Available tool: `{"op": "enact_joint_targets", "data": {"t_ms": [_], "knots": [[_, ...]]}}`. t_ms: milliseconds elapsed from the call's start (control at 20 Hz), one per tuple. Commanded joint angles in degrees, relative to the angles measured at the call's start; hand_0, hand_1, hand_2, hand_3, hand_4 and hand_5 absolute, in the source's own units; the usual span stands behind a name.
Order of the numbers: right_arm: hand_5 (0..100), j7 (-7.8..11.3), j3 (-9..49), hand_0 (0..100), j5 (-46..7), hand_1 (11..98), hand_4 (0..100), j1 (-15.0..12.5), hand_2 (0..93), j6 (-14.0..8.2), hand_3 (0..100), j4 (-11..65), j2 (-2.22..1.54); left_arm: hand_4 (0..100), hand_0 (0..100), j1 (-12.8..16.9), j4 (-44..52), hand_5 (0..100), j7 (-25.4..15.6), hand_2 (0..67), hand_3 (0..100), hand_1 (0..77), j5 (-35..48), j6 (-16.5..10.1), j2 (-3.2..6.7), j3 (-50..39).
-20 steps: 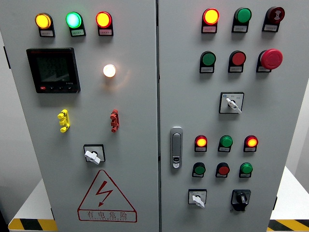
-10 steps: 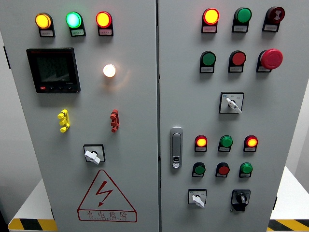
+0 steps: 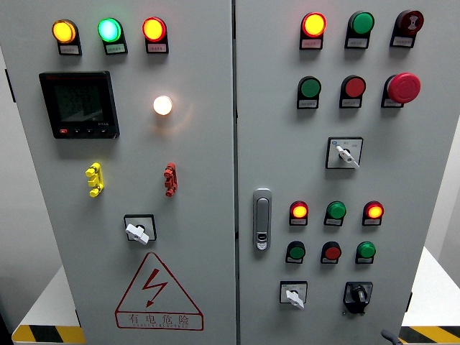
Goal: Trip black knob to open circuit
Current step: 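Raise the right hand toward the black rotary knob at the cabinet bottom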
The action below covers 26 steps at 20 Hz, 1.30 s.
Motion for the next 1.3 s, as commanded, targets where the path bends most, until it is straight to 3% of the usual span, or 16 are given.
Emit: {"op": "enact_joint_targets", "data": {"t_ms": [0, 100, 350, 500, 850, 1250], "knots": [[84, -0.41, -0.40, 73, -0.07, 40.1, 73, 0.70, 1.3, -0.66, 63, 0.79, 0.02, 7, 0, 0.00, 0.00, 2, 0.00, 12.9, 21, 3.1, 0.00, 0.00, 0.00, 0.00], [85, -1.38, -1.54, 73, -0.07, 40.4, 75, 0.87, 1.3, -0.83, 64, 1.93, 0.81, 7, 0, 0.00, 0.00, 2, 0.00, 12.9, 21, 3.1, 0.00, 0.00, -0.09, 0.00], [87, -1.47, -1.37, 73, 0.01, 40.9, 79, 2.19, 1.2, -1.80, 68, 1.50, 0.81, 7, 0, 0.00, 0.00, 2, 0.00, 12.9, 21, 3.0, 0.00, 0.00, 0.00, 0.00], [88, -1.47, -0.75, 73, 0.10, 41.7, 80, 2.28, 1.1, -1.80, 69, 1.32, 0.46, 7, 0, 0.00, 0.00, 2, 0.00, 12.9, 21, 3.0, 0.00, 0.00, 0.00, 0.00], [89, -1.56, -0.84, 73, 0.10, 42.3, 81, 2.89, 1.1, -1.80, 69, 0.97, 0.37, 7, 0, 0.00, 0.00, 2, 0.00, 12.9, 21, 3.0, 0.00, 0.00, 0.00, 0.00], [90, -2.53, -1.63, 73, 0.10, 42.3, 84, 4.30, 1.1, -1.80, 72, 1.24, 0.64, 7, 0, 0.00, 0.00, 2, 0.00, 12.9, 21, 3.0, 0.00, 0.00, -0.09, 0.00]]}}
